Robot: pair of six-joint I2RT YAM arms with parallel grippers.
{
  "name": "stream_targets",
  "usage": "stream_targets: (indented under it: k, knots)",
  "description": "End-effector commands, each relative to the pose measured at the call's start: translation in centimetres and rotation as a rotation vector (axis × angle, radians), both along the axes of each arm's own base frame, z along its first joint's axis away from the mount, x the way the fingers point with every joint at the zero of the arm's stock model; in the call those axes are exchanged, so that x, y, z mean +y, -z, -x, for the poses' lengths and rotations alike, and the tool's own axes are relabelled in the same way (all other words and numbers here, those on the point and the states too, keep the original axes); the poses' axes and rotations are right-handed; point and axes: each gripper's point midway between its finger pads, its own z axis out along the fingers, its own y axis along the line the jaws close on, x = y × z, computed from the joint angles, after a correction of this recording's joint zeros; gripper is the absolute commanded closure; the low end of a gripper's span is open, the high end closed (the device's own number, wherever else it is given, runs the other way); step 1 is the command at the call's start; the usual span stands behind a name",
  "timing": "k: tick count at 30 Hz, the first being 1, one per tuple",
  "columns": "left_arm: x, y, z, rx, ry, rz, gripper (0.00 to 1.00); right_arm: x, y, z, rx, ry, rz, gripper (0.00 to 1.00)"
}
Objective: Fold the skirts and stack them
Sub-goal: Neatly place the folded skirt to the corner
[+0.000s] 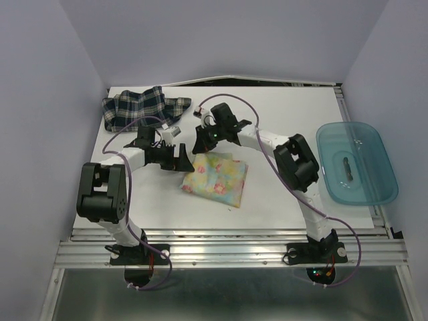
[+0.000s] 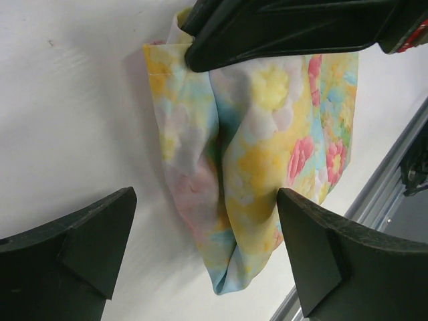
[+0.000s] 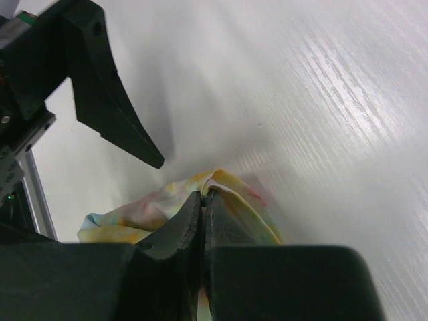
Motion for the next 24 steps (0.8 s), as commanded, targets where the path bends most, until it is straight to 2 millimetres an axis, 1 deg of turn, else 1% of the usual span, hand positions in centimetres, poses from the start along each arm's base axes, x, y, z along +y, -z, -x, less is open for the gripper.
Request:
stream_targets:
  k: [1,6,10,15,17,20,22,23,24]
  knots:
    - [-1.3,-0.3,-0.5,-0.024,0.044,0.097,0.01,1.2,-5.6,0.4,-0.09,-0.039,-0.112,0.99]
    - [-2.1,-0.2,-1.2,-0.017,0.084,0.156,0.01,1.1,-5.9,0.5,-0.097,-0.043,-0.116,0.99]
    - [-2.9,-0.2,-0.4,0.024,0.135,0.22,0.01,1.2,-6.1,0.4,-0.098,-0.038,-0.119,0.99]
    - [-3.1,0.0,0.0,0.034,0.147,0.238,0.01,1.4,-6.2,-0.1,-0.103,-0.027,-0.12,0.99]
    - [-3.4,-0.2,0.3,0.043,0.159,0.266,0.01,1.4,-5.9,-0.3,-0.105,-0.019,-0.112,0.99]
    - [-3.4,-0.1,0.4,0.049,0.142,0.273,0.02,1.5,-5.8,-0.9,-0.112,0.0,-0.108,0.99]
    - [-3.4,-0.1,-0.2,0.038,0.106,0.262,0.05,1.5,-5.5,-1.4,-0.111,0.025,-0.097,0.99]
    - [-3.3,0.0,-0.4,0.021,0.09,0.259,0.05,1.7,-5.8,-1.7,-0.114,0.038,-0.101,0.99]
    - [-3.2,0.1,-0.7,0.038,0.054,0.253,0.07,1.7,-5.6,-2.0,-0.116,0.051,-0.098,0.99]
